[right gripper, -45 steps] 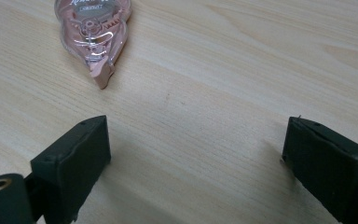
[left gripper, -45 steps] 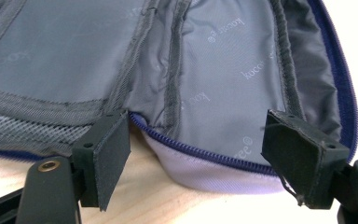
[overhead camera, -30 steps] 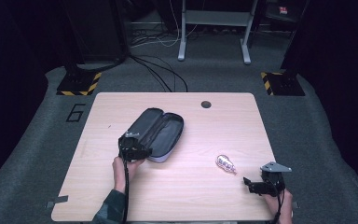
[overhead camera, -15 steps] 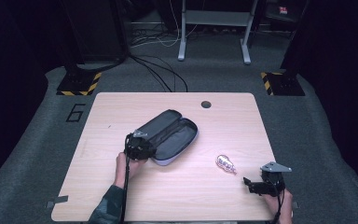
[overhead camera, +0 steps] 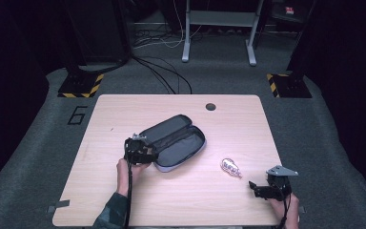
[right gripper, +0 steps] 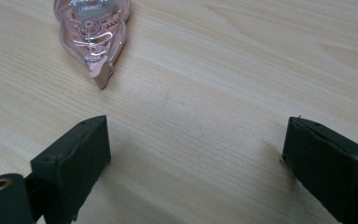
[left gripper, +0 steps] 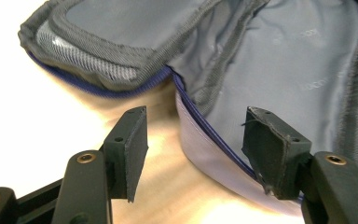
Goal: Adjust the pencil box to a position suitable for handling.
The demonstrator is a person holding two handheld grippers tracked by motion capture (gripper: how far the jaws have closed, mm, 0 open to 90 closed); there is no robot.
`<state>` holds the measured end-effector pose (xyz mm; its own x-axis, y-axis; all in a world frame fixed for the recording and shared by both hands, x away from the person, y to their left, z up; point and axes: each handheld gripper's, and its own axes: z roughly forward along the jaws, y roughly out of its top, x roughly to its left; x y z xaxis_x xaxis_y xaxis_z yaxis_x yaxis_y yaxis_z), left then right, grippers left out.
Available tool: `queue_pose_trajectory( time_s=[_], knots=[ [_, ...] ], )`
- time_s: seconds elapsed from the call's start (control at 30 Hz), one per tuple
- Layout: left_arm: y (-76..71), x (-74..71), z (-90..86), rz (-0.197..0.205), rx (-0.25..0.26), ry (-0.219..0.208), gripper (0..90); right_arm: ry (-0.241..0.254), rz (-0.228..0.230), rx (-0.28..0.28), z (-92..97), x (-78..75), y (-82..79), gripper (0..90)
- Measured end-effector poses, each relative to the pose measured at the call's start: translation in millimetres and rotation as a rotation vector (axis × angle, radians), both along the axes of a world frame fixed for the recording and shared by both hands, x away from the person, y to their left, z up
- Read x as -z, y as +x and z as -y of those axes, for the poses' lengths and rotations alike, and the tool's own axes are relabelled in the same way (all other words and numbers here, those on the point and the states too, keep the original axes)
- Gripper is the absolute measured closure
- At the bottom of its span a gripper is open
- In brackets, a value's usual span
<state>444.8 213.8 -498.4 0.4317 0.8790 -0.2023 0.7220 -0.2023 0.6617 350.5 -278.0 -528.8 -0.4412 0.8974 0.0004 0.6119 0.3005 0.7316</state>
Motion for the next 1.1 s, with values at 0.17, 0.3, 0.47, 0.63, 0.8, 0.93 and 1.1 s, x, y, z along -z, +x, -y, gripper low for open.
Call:
queue_pose_trajectory(
  time_s=[0.17,0.3,0.47,0.63,0.8,0.93,1.1],
  knots=[
    [-1.5,-0.7,8.1,-0.023,0.036,0.055,56.3,0.0,0.0,0.0,0.0,0.0,0.0,6.9],
    [-1.4,-1.5,10.8,-0.017,0.033,0.091,65.1,0.001,0.0,0.001,0.0,0.0,0.0,6.9],
    [1.2,-1.3,9.6,0.0,0.06,0.119,71.1,0.001,0.0,0.002,0.0,0.0,0.0,6.9],
    [7.2,-1.1,8.6,0.029,0.088,0.147,76.3,0.001,-0.001,0.002,0.0,0.0,0.0,6.9],
    [13.9,-0.4,6.8,0.059,0.117,0.168,81.2,0.001,0.0,0.002,-0.1,0.0,0.0,6.9],
    [17.2,1.3,6.1,0.086,0.155,0.162,83.1,0.001,-0.001,0.002,0.0,0.0,0.0,6.9],
    [20.8,3.5,6.4,0.111,0.177,0.146,84.4,0.001,-0.001,0.002,0.0,0.0,0.0,6.9]
  ],
)
